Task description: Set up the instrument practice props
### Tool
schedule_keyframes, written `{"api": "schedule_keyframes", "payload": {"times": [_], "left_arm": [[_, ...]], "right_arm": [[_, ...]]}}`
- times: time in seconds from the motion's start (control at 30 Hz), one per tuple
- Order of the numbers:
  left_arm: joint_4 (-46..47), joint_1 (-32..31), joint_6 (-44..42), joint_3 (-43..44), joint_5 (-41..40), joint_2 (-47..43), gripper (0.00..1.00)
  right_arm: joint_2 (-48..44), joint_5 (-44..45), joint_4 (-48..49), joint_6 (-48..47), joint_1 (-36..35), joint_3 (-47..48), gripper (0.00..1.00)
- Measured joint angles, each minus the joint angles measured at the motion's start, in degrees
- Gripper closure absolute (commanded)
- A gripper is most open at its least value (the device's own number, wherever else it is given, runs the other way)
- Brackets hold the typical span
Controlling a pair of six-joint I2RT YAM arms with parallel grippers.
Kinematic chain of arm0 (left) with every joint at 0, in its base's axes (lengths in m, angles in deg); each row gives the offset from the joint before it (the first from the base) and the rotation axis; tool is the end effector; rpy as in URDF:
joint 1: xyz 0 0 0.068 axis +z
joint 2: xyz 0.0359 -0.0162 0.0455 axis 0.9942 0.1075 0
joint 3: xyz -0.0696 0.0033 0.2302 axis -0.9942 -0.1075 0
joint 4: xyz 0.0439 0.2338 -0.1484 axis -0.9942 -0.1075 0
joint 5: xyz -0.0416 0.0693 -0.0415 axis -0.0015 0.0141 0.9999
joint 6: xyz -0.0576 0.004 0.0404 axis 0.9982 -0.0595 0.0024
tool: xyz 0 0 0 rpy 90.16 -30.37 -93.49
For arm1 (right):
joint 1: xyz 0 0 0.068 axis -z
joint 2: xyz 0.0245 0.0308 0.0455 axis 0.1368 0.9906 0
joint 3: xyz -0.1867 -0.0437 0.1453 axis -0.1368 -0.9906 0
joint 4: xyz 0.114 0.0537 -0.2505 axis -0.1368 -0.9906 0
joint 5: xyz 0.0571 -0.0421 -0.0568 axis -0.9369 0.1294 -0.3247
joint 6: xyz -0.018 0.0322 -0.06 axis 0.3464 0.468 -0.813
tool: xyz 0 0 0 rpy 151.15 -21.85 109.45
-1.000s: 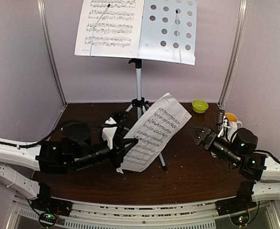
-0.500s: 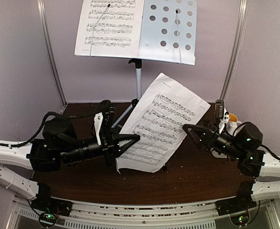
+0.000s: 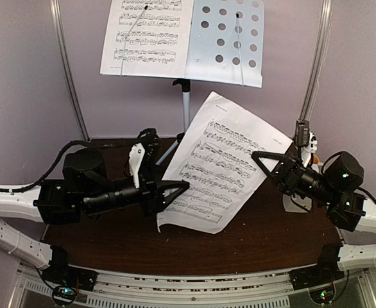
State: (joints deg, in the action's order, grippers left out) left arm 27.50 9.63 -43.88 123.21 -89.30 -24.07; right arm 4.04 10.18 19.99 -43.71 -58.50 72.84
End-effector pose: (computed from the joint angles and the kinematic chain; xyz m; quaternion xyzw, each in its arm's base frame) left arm 0.0953 -0.3041 0.3109 0.3066 0.6663 -0.4422 0.5163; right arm 0.1400 0.2025 0.3179 -0.2461 0.5448 0.5940 0.5383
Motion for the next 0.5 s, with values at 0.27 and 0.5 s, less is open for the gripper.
{"api": "schedule_keyframes", "payload": {"times": [0.27,0.5], "left_arm": [[-5.0,0.2,-1.9,3.1,-0.3,0.0,0.37],[-8.7,1.4,-3.1,3.2,0.9,-1.8,0.38]], "right_arm": [[0.5,-0.7,-7.4,-1.8,0.0,3.8,1.0],[-0.6,-1.0,-12.9,-3.8,0.0,4.5,1.0]]}}
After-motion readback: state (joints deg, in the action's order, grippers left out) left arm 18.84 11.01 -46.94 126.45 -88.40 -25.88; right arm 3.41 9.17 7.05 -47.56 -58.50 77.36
